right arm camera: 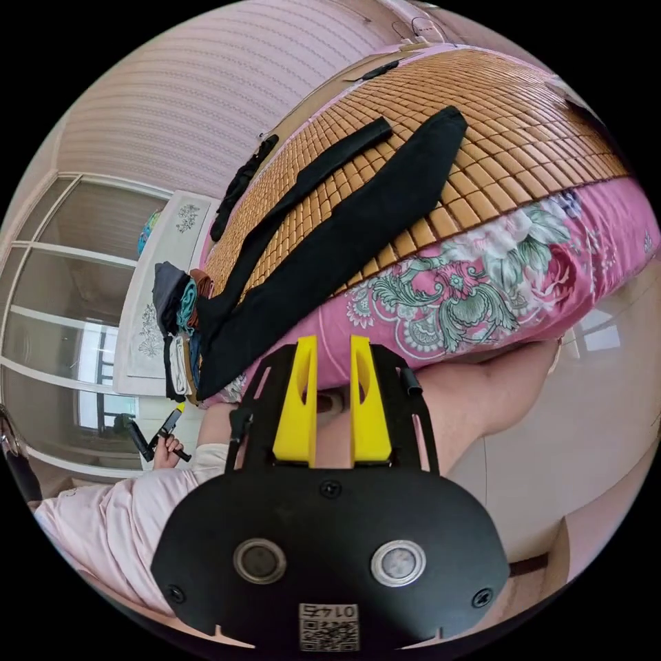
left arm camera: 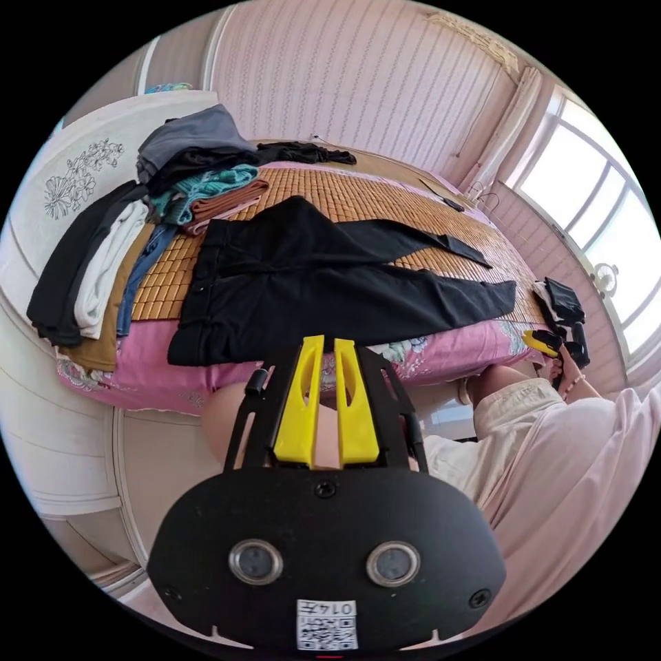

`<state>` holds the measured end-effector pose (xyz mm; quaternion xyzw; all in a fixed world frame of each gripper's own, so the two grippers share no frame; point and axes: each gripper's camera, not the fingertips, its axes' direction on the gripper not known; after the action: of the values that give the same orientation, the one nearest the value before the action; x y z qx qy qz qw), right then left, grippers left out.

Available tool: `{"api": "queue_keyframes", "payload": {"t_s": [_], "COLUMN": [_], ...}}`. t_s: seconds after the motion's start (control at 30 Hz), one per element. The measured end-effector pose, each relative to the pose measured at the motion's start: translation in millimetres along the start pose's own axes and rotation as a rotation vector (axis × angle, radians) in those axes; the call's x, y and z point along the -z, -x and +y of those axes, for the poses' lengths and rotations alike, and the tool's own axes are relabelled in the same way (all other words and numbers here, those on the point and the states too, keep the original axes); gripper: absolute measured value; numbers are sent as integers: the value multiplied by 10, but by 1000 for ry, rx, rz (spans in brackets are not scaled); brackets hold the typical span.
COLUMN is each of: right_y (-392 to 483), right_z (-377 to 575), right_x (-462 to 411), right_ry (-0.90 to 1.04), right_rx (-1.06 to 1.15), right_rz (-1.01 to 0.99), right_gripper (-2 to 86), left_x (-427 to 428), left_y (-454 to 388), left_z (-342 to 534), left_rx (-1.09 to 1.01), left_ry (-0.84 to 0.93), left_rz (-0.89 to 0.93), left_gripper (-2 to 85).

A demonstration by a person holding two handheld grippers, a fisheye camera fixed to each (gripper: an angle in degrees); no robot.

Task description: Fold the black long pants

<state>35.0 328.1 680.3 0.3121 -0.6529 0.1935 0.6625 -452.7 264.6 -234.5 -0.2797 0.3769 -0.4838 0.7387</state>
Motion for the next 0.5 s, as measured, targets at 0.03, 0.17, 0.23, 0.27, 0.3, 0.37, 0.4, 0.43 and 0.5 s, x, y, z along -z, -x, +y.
{"api": "queue_keyframes", "payload": {"t_s": [0.03,0.17,0.23,0.27,0.3,0.37,0.4,0.43,0.5], "right_y": [-89,-271,-387,-412,-455,-517,-552,-578,-599], "right_z": [64,162,161,164,176,206,238,287,389], "right_x": [114,389,518,553,627,742,824,921,1089], "right_ry": [-55,-140,-131,-135,-147,-169,-187,-211,-269], "right_rx": [-4,-3,-16,-16,-10,-4,-2,4,31], "right_rz": [-19,25,61,67,74,82,85,91,130], "right_gripper": [73,72,75,76,77,78,77,76,74], "left_x": [-84,-364,-547,-592,-678,-794,-863,-937,-1042], "left_y": [-130,-573,-915,-1000,-1168,-1408,-1552,-1686,-1866], "left_z": [-44,-179,-249,-263,-288,-308,-314,-316,-311], "left_rx": [-31,-114,-182,-198,-232,-291,-327,-356,-387], "left_ry": [5,29,33,34,39,40,39,43,51], "left_rz": [16,68,84,88,96,106,114,124,139], "left_gripper": [40,53,62,64,68,72,74,75,78]}}
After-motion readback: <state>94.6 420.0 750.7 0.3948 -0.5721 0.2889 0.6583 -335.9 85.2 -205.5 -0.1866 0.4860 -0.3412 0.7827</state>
